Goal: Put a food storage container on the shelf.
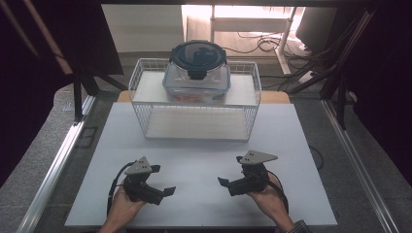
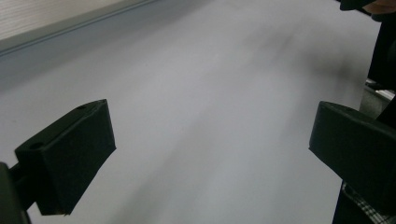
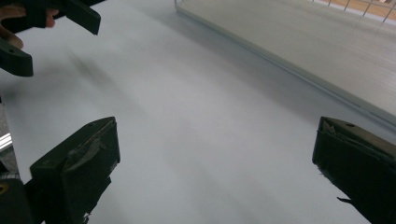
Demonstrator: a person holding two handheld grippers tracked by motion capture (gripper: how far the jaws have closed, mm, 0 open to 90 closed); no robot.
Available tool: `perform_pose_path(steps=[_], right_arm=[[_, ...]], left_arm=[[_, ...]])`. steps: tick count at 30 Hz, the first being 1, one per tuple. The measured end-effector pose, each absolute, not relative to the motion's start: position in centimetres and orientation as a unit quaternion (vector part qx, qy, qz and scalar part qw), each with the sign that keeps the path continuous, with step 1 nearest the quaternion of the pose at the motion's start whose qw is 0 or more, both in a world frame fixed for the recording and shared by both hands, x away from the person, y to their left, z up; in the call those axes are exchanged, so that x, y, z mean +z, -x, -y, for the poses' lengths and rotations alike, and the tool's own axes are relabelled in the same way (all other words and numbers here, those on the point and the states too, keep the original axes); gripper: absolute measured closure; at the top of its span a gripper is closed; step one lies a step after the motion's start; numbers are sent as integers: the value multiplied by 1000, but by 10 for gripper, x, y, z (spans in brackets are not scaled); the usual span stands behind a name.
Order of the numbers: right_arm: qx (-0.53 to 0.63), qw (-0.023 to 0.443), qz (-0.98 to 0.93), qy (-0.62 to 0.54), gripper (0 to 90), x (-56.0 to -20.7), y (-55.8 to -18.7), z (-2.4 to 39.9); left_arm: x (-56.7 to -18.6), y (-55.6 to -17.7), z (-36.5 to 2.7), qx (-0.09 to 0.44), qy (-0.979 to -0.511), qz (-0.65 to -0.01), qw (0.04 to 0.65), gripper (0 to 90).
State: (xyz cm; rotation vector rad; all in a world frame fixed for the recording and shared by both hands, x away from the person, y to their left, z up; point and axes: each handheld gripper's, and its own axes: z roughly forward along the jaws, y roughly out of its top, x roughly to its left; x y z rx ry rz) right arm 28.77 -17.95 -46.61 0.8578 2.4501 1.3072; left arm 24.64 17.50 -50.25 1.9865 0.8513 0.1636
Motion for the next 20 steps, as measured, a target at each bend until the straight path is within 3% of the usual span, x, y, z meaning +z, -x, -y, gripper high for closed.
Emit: perform_pose_path(steps=[20], right_arm=[[381,118,-873,-281,3,-505,-277,177]], left_arm=[[-531,-241,-167,73,-837,-357,408,0]])
